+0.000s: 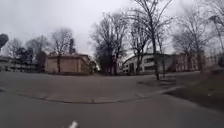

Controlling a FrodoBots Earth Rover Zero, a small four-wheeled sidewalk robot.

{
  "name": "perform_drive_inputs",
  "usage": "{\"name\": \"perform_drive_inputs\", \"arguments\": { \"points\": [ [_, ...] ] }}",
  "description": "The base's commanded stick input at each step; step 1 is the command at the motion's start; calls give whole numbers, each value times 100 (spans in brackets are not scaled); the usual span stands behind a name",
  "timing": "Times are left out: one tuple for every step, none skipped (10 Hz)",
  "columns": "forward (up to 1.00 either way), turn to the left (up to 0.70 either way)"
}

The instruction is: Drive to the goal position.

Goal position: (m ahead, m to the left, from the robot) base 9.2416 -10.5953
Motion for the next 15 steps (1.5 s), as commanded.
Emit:
{"name": "perform_drive_inputs", "arguments": {
  "points": [
    [100, 0],
    [100, 0],
    [100, 0],
    [100, 0],
    [100, 0],
    [100, 0],
    [100, 0],
    [100, 0],
    [100, 0],
    [100, 0],
    [100, 0],
    [100, 0],
    [100, 0],
    [100, 0],
    [100, 0]
  ]
}}
